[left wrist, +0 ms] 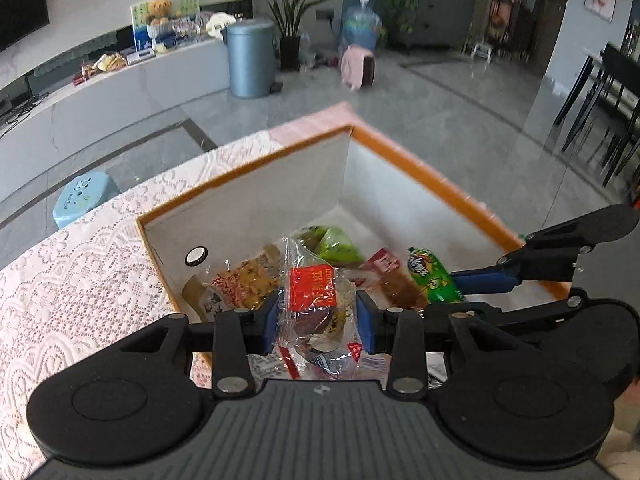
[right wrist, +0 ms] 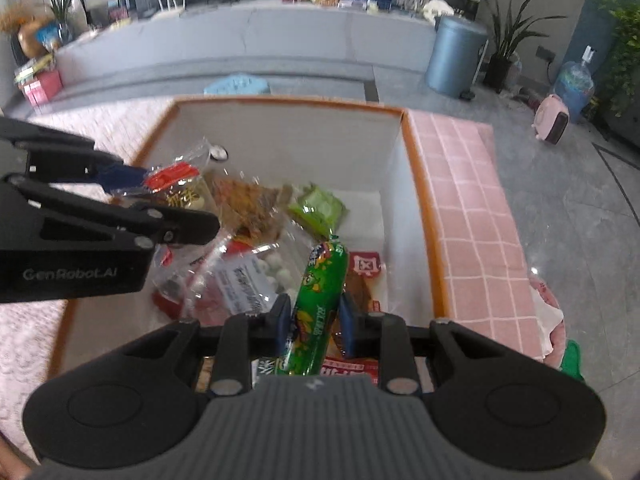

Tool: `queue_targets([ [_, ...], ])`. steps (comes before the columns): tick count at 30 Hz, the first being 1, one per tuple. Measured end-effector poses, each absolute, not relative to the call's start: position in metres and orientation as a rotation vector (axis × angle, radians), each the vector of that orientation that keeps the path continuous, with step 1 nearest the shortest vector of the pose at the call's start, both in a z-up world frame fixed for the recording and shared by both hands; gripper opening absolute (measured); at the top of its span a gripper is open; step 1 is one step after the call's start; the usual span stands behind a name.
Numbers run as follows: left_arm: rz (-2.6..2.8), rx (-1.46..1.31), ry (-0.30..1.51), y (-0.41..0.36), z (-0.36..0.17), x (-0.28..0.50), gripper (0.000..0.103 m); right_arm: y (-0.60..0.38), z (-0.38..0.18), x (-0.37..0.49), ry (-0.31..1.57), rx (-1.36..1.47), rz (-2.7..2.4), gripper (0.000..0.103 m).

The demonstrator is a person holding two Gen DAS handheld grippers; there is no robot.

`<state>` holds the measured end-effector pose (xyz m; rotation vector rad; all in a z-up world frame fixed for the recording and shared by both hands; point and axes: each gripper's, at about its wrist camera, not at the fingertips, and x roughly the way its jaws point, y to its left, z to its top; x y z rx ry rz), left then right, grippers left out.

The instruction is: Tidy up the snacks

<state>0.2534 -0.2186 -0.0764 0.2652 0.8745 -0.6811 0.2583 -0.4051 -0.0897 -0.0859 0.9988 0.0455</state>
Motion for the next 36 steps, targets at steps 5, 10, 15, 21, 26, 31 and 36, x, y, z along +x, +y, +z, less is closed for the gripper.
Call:
queue_targets([
  [5, -0.67, 0.312, 0.918, -0.23, -0.089, 0.268, 0.043, -0.402, -0.109, 0.28, 1.066, -0.142, 0.03, 0.024],
  [10, -0.656, 0.419, 0.918, -0.242, -0.096, 0.268, 0.043, -0.398, -0.116, 0.295, 1.098, -0.16, 0.041, 0.024],
  [15, -0.645, 0.455, 0.927, -0.248, -0.1, 0.266, 0.049, -0.397, -0.121, 0.294, 1.109, -0.163, 0.049, 0.025],
  [21, -0.662, 0.467, 0.903, -0.248, -0.093, 0.262, 0.062, -0.398, -0.118, 0.286, 1.11, -0.15, 0.052, 0.031],
  [26, -0.655, 0.475, 0.85, -0.244, -0.076, 0.252, 0.078, -0.395, -0.106, 0.28, 1.086, -0.142, 0.047, 0.041],
  [31, -0.647, 0.472, 0.785, -0.23, -0.049, 0.235, 0.08, -0.385, -0.083, 0.265, 1.06, -0.16, 0.065, 0.061],
  [36, -0.581, 0.442, 0.678, -0.206, -0.011, 0.211, 0.081, -0.373, -0.05, 0.241, 1.006, -0.169, 0.063, 0.073],
])
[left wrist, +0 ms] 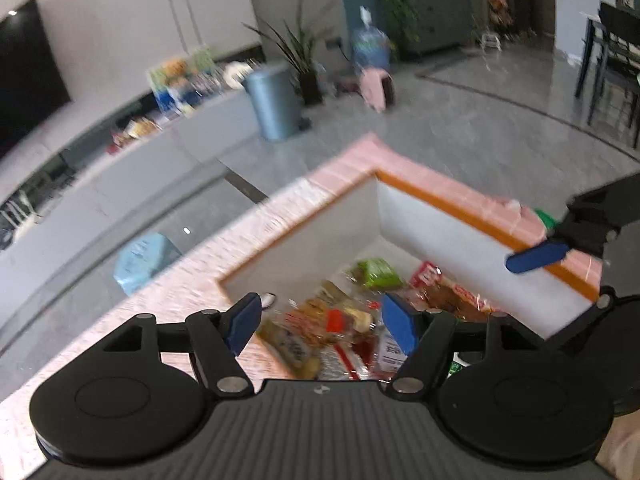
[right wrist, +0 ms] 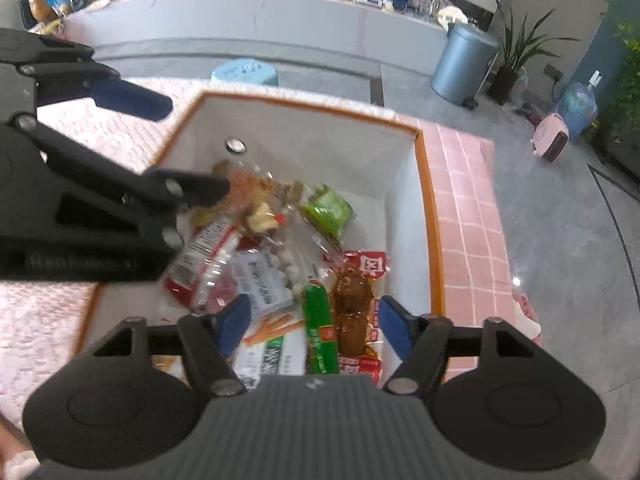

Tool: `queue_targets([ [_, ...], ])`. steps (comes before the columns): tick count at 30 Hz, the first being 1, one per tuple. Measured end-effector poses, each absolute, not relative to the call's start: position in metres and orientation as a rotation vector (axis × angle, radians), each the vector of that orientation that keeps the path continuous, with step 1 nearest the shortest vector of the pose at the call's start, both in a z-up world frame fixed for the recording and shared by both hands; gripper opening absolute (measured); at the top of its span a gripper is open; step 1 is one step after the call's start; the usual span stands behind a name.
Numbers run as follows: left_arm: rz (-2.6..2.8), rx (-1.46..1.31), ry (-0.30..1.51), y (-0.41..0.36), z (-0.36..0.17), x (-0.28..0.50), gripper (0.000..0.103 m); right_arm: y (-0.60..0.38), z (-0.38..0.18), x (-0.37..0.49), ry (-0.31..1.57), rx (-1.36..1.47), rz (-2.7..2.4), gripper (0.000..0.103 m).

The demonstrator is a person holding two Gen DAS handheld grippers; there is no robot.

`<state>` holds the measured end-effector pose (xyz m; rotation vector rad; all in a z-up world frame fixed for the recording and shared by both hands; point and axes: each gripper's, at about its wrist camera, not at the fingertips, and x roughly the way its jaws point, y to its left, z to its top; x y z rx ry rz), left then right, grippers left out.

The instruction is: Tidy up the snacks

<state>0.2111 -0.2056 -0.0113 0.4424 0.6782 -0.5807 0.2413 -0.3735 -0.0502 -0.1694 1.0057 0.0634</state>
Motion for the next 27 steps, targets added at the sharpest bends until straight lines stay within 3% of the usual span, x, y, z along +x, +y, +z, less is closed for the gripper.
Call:
queue_targets([
  [10, -0.42, 0.336, 0.432, -0.142, 0.073, 0.119, 0.085, -0.338, 0.031, 0.165, 0.779, -0.093, 0.075, 0.081],
  [16, -0.323, 0.218, 0.353, -0.102, 0.1, 0.07, 0.087, -0.31, 0.068, 0.109, 0.583, -0.074, 0.018, 0.093],
  [27, -0.088, 0.069, 0.248, -0.04, 0.086, 0.022, 0.095, -0.241, 0.078, 0.008, 0.314, -0.035, -0.082, 0.1],
])
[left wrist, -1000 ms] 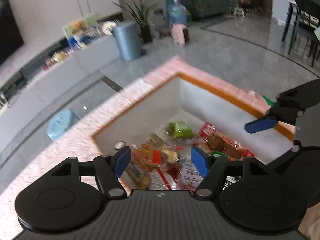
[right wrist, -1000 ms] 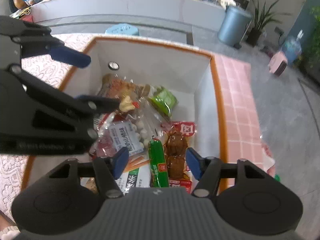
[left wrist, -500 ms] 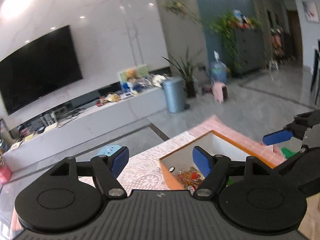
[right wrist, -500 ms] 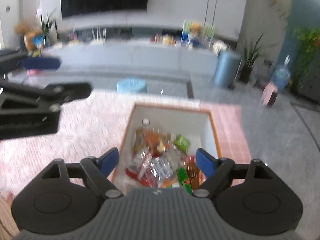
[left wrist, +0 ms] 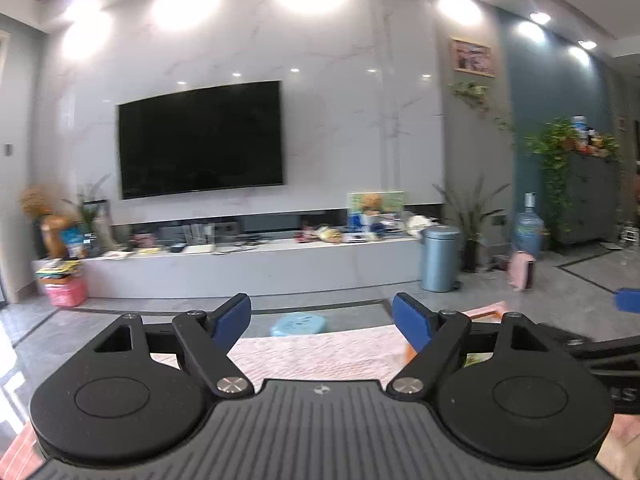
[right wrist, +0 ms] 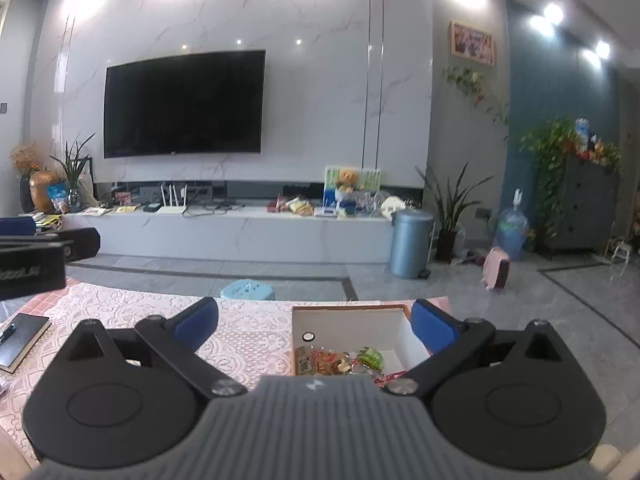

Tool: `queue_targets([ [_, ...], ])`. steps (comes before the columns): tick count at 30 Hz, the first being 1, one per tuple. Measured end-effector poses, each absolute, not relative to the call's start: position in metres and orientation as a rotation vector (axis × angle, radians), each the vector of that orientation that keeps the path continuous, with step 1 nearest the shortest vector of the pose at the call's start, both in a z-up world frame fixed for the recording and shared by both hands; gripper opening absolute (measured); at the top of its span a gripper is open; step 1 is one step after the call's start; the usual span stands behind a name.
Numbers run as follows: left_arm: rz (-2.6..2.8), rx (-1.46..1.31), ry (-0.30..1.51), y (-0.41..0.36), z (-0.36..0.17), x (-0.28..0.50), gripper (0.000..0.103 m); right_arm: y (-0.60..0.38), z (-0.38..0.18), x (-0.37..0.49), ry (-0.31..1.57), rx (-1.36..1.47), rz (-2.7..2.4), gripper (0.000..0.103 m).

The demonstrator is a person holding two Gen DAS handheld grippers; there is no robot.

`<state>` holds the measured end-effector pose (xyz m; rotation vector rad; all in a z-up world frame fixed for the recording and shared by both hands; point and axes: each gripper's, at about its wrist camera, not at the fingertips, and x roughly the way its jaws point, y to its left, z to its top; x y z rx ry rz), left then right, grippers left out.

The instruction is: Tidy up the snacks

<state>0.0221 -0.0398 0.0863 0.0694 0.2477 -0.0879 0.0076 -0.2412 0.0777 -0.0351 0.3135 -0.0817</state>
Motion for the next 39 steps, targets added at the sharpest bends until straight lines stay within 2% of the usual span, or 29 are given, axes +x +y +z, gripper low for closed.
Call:
queue_targets([
  [10, -0.06, 0.061, 0.416, -0.02, 0.04, 0.004, 0.095, -0.203, 0.044, -0.045, 0.247, -0.118, -0.069, 0.1],
  [21, -0.079, 0.07, 0.617, -0.023, -0.017, -0.006, 0.095, -0.226, -0.011, -0.025, 0.42, -0.043, -0.103, 0.1],
  [30, -0.064, 0.105, 0.674, -0.042, -0.036, 0.004, 0.095, -0.233, -0.045, -0.003, 0.525, -0.026, -0.108, 0.1],
  [39, -0.056, 0.1, 0.693, -0.045, -0.037, 0.01, 0.095, -0.233, -0.052, 0.006, 0.567, -0.003, -0.11, 0.1],
])
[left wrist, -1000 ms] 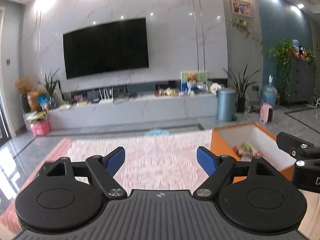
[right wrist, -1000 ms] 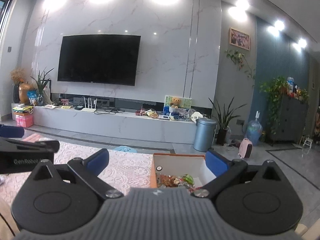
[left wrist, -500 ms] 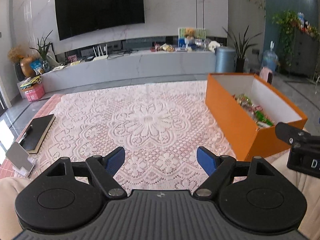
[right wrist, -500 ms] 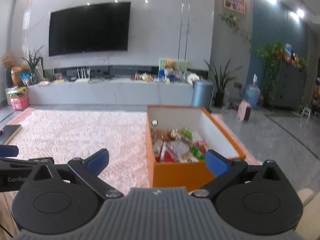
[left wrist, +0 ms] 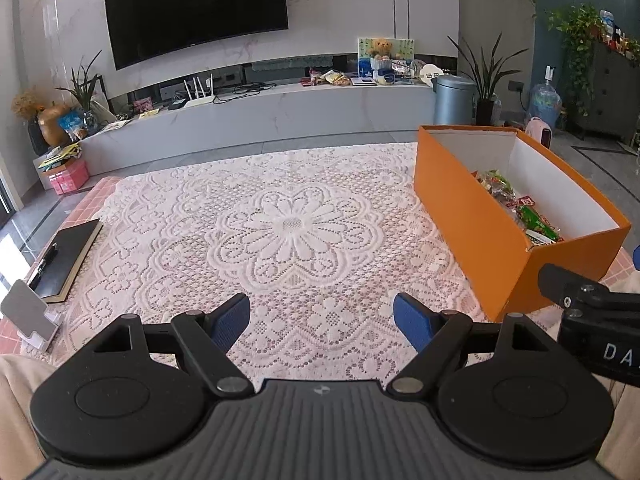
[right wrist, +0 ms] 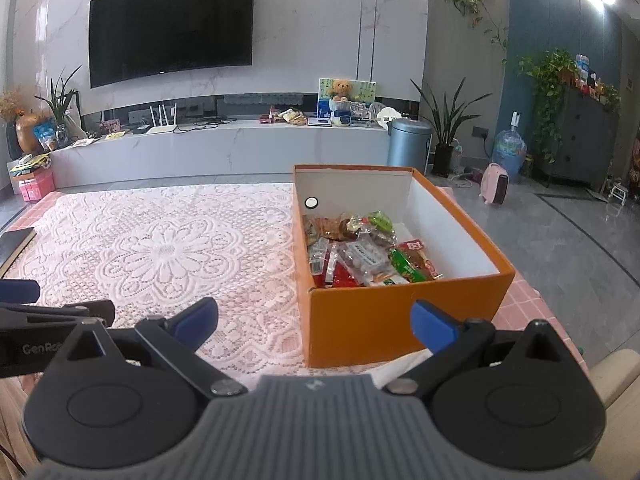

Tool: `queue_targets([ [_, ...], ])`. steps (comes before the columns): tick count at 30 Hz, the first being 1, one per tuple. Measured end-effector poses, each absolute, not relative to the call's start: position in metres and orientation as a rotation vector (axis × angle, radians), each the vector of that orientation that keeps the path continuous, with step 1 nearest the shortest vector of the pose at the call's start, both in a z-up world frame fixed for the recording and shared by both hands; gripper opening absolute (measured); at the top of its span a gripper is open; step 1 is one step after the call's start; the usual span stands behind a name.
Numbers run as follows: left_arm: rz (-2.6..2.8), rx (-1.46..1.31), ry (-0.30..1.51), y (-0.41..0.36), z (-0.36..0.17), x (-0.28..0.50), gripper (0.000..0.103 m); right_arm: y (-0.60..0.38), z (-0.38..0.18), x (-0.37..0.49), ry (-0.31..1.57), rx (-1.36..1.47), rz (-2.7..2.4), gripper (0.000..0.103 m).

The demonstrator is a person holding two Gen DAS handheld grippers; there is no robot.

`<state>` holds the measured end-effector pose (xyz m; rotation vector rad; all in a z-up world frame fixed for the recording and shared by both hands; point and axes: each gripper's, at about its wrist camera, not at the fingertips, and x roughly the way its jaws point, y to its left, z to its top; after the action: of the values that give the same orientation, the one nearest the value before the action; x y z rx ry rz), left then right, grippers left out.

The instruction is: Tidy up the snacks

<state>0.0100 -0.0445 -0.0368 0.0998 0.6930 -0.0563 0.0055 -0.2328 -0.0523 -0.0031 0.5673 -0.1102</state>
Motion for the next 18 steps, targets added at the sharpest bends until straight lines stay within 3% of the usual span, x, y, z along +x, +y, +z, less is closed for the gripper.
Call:
queue_targets([
  [18, -0.055, 0.076, 0.685, -0.0386, -0.0305, 0.0062, 0.095, -0.2279, -0.0481, -0.0006, 0.563, -0.021, -0.087, 0.1],
])
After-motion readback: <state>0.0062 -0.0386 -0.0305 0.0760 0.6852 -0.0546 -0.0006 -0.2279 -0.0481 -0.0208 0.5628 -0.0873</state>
